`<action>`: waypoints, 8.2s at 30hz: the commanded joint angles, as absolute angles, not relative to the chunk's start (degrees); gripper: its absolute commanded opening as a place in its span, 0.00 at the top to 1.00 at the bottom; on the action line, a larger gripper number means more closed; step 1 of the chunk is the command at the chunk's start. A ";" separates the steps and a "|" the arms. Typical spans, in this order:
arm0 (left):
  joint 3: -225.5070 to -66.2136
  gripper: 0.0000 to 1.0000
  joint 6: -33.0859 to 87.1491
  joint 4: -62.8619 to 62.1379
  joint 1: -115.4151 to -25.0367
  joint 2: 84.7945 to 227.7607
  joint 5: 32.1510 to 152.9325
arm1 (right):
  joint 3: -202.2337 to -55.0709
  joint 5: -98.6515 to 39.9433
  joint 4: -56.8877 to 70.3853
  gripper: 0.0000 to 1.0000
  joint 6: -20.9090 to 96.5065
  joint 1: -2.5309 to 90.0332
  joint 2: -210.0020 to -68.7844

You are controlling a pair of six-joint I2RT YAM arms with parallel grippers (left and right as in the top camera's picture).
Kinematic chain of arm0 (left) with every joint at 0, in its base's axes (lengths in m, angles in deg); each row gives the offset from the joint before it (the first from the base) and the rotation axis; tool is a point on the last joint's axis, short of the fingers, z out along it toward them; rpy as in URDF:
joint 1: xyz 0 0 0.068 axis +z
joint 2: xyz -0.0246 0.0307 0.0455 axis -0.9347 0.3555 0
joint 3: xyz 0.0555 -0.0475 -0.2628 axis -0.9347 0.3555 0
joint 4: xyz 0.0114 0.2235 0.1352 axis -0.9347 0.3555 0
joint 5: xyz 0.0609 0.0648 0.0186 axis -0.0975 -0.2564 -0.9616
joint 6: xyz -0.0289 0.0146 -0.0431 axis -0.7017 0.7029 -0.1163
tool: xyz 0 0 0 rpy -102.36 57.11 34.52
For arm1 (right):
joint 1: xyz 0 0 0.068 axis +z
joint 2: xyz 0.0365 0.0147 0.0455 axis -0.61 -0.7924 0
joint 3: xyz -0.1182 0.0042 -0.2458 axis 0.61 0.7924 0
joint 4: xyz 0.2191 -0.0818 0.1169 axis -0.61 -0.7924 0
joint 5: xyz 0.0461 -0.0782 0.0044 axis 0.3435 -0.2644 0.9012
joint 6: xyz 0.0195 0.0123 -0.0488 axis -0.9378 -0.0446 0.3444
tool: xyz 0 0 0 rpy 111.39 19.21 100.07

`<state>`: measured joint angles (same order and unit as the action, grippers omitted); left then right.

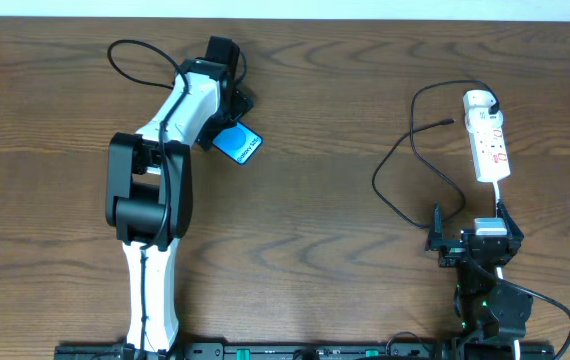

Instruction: Plug charger to phone and switch on socket

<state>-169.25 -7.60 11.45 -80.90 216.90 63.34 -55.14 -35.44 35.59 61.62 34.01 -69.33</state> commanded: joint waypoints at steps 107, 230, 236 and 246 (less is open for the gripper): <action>-167.11 0.33 27.22 33.99 -80.44 209.88 140.17 | -55.07 -34.92 35.39 0.01 61.84 34.25 -69.00; -167.11 0.32 20.55 33.31 -80.47 209.88 149.35 | -91.07 -13.10 24.25 0.01 20.55 35.28 -102.71; -167.11 0.33 20.53 33.31 -80.47 209.88 149.35 | -104.23 -9.41 15.74 0.01 20.51 41.47 -113.83; -167.11 0.33 20.53 33.31 -80.47 209.88 149.37 | -104.53 0.25 18.78 0.01 20.49 42.25 -118.68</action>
